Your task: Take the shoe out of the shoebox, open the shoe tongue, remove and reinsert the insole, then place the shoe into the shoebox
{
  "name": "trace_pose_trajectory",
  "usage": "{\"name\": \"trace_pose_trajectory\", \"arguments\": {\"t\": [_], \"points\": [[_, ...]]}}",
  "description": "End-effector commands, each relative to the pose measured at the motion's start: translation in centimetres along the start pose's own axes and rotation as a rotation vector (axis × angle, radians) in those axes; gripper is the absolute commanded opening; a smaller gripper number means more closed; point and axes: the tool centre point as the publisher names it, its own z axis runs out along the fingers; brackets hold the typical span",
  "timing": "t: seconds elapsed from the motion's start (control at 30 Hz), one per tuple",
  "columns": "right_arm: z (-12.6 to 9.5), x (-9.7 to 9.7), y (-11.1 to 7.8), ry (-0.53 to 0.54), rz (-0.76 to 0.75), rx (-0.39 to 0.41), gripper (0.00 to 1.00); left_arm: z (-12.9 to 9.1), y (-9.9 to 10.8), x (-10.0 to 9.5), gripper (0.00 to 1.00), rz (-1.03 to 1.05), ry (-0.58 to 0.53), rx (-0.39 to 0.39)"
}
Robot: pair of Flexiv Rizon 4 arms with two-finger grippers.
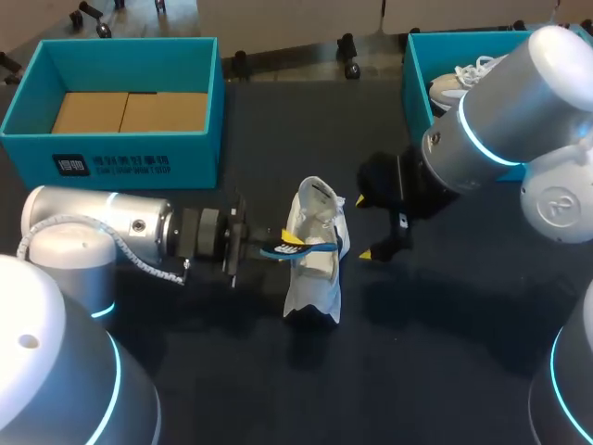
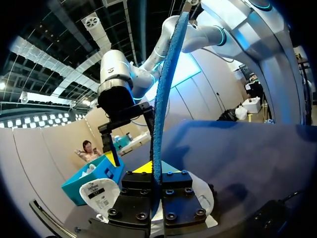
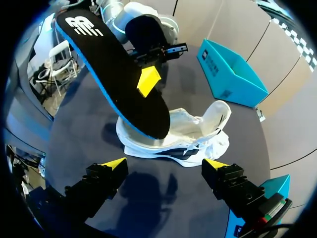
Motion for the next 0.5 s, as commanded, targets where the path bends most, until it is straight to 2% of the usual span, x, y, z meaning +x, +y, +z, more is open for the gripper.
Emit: {"name": "trace_pose_trajectory", "arguments": {"t": [0.03, 0.27, 0.5], "points": [[0.02, 0.11, -0.02, -0.003, 0.0, 0.0, 1.0, -0.21, -0.54, 0.22, 0.0, 0.006, -0.006, 0.012], [0.02, 0.11, -0.02, -0.003, 0.0, 0.0, 1.0, -0.88, -1.25, 0.33, 0.0, 0.021, -0.008, 0.023], [0.02, 0.11, -0.02, -0.003, 0.0, 0.0, 1.0, -0.77, -0.48, 1.06, 0.0, -0.033, 0.007, 0.03]]}}
